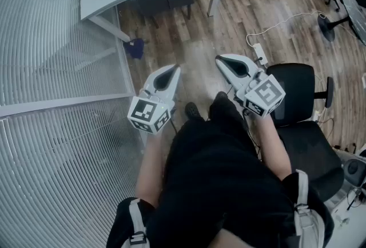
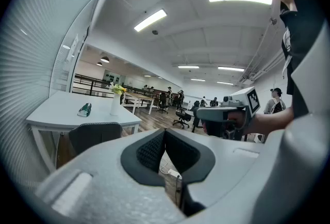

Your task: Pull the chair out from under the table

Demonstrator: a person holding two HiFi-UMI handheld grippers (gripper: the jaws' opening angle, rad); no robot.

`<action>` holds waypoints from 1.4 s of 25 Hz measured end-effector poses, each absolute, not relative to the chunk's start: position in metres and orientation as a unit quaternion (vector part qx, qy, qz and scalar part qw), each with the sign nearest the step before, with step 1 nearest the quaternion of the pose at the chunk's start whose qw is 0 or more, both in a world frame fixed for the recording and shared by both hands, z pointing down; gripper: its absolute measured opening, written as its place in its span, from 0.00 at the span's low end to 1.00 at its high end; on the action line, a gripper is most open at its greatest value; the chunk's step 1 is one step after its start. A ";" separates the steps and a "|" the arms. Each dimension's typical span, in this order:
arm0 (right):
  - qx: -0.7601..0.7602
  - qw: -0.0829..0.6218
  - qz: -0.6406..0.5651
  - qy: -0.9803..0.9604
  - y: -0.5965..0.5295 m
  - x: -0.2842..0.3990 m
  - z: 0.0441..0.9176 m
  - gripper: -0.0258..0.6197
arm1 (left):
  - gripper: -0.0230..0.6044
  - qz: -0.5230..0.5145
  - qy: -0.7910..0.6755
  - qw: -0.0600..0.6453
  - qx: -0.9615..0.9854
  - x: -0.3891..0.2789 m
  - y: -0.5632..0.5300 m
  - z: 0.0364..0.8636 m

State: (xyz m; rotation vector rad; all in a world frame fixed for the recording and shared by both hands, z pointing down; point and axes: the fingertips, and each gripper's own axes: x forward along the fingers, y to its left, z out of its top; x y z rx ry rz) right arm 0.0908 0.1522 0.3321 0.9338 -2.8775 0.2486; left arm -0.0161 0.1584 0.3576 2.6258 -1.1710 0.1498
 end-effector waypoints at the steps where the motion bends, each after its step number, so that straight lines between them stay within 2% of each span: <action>1: 0.306 0.054 0.082 -0.947 0.153 0.091 0.332 0.04 | 0.05 0.053 -0.402 0.131 0.905 -0.015 0.160 0.358; 14: 0.305 0.064 0.075 -0.947 0.164 0.089 0.336 0.04 | 0.05 0.062 -0.395 0.129 0.907 -0.007 0.170 0.359; 19: 0.306 0.041 0.099 -0.946 0.163 0.081 0.332 0.04 | 0.05 0.060 -0.397 0.133 0.906 -0.018 0.173 0.360; 35: 0.306 0.100 0.097 -0.942 0.145 0.054 0.353 0.04 | 0.05 0.053 -0.401 0.151 0.902 -0.052 0.156 0.374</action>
